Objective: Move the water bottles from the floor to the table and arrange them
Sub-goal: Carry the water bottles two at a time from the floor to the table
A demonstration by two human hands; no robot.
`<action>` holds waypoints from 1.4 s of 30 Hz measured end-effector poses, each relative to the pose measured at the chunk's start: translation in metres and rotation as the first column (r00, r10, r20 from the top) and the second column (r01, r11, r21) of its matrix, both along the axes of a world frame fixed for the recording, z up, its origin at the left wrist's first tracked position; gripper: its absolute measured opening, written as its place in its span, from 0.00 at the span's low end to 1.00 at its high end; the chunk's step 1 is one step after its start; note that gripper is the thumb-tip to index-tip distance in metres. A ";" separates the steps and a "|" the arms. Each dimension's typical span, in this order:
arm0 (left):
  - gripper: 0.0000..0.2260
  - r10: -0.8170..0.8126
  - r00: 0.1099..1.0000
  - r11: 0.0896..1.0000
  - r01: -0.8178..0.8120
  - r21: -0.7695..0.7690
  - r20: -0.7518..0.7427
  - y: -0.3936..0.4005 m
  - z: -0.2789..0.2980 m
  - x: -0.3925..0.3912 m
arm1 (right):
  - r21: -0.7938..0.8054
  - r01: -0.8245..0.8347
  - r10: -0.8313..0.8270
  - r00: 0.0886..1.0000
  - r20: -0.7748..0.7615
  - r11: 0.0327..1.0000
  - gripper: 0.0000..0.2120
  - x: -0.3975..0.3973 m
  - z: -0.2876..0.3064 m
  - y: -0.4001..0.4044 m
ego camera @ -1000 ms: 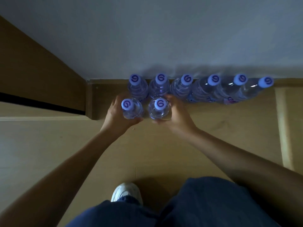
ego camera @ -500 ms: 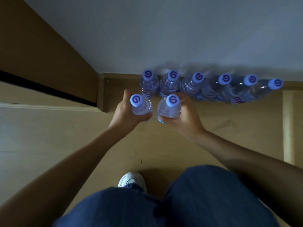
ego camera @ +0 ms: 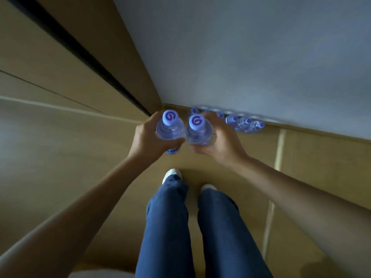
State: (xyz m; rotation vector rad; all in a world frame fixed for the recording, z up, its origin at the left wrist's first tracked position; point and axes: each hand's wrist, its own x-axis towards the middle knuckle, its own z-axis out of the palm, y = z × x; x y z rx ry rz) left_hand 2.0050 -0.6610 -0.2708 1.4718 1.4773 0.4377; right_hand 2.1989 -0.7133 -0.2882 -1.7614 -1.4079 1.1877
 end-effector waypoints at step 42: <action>0.23 0.950 0.308 0.260 -0.867 0.425 0.046 -0.033 0.345 -0.869 | 0.296 -0.911 0.954 0.298 -0.008 0.287 0.33 -0.950 0.352 0.227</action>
